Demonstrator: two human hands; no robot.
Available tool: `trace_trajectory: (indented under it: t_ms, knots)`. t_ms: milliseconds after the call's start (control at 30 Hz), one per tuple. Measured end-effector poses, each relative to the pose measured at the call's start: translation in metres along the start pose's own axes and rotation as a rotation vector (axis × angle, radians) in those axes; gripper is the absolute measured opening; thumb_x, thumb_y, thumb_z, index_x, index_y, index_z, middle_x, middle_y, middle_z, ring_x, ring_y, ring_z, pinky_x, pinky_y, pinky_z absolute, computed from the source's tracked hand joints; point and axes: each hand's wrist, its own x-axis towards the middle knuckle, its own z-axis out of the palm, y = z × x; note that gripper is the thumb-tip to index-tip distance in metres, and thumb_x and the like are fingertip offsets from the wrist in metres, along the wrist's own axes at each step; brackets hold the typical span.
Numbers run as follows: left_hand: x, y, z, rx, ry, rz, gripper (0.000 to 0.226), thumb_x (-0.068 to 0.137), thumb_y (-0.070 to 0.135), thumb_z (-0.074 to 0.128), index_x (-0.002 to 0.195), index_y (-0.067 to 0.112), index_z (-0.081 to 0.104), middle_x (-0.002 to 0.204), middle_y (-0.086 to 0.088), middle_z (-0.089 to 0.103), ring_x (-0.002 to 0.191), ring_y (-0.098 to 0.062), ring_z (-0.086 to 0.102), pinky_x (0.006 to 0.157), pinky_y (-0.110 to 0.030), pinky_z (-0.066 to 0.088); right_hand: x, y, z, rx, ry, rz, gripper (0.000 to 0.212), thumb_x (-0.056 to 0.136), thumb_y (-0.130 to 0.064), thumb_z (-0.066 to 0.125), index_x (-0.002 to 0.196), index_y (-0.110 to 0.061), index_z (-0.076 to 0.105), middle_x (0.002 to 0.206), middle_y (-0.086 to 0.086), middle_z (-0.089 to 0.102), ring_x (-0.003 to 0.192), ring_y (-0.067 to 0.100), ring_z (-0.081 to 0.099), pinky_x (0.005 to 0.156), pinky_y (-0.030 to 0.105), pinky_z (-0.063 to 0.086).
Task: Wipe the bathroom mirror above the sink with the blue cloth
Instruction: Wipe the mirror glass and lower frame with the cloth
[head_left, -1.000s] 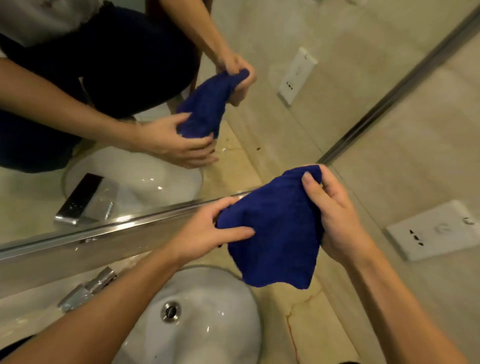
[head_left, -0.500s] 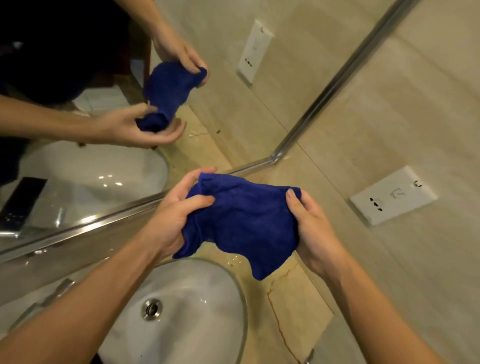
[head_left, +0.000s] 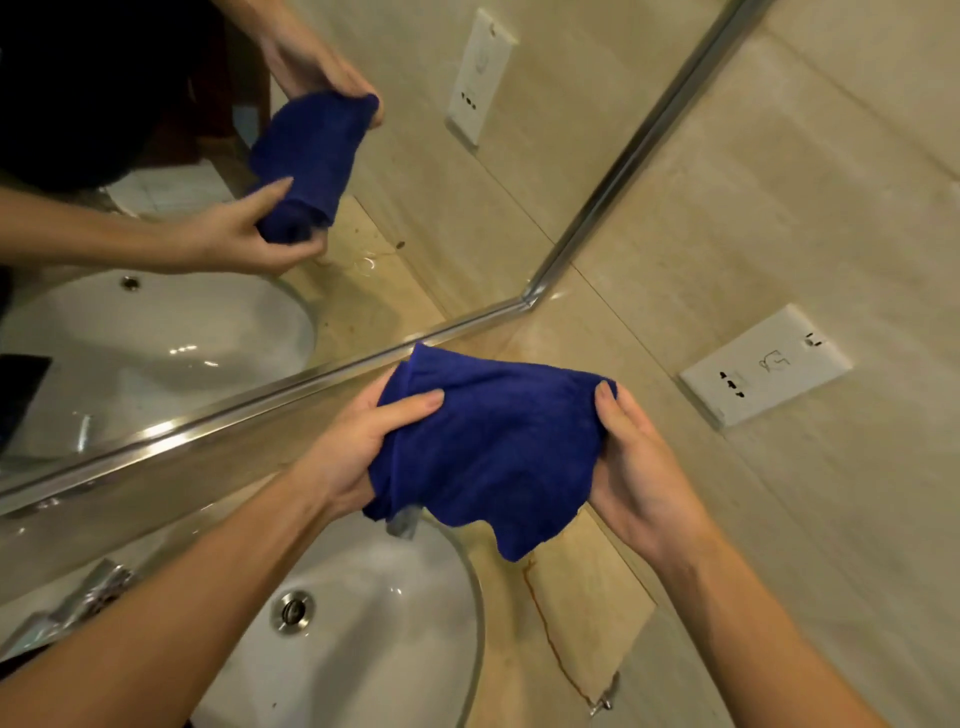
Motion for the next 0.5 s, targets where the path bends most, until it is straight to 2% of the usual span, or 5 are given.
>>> trace_trajectory:
  t_ms: [133,233,333,433,500]
  knots:
    - [0.002,0.002,-0.001,0.119,0.029,0.075,0.045,0.077,0.005,0.065,0.121,0.014,0.06,0.104,-0.011,0.072,0.089,-0.022,0.071,0.07,-0.031,0.059,0.006,0.011,-0.01,0.071,0.098,0.242,0.036,0.106,-0.023,0.037,0.124,0.0,0.057,0.118,0.015,0.069,0.11,0.025,0.067,0.092,0.037,0.053]
    - [0.002,-0.01,-0.002,0.035,0.116,-0.121,0.048,0.078,0.014,0.066,0.125,0.007,0.061,0.112,-0.017,0.072,0.092,-0.026,0.072,0.076,-0.036,0.061,0.003,0.011,-0.012,0.093,0.078,0.178,0.034,0.105,-0.023,0.038,0.116,-0.002,0.062,0.113,0.014,0.071,0.103,0.023,0.07,0.082,0.033,0.058]
    - [-0.001,-0.015,-0.003,-0.012,0.037,-0.397,0.041,0.083,0.027,0.064,0.118,0.006,0.067,0.112,-0.015,0.072,0.088,-0.026,0.073,0.073,-0.036,0.061,0.002,0.005,-0.014,0.14,0.08,0.097,0.036,0.105,-0.027,0.038,0.123,-0.004,0.06,0.12,0.014,0.068,0.109,0.024,0.067,0.083,0.032,0.059]
    - [-0.005,-0.021,-0.004,-0.016,-0.004,-0.422,0.041,0.083,0.025,0.067,0.119,0.005,0.067,0.117,-0.016,0.07,0.093,-0.028,0.072,0.073,-0.038,0.062,0.005,0.009,-0.021,0.231,0.103,0.145,0.04,0.104,-0.033,0.039,0.122,-0.005,0.06,0.117,0.013,0.07,0.104,0.023,0.07,0.082,0.034,0.059]
    - [-0.005,-0.026,-0.003,0.002,0.016,-0.351,0.051,0.083,0.022,0.071,0.129,0.004,0.059,0.12,-0.018,0.068,0.097,-0.029,0.071,0.075,-0.038,0.061,0.006,0.021,-0.028,0.3,0.112,0.196,0.044,0.101,-0.038,0.043,0.116,-0.005,0.066,0.115,0.015,0.07,0.102,0.026,0.07,0.09,0.04,0.055]
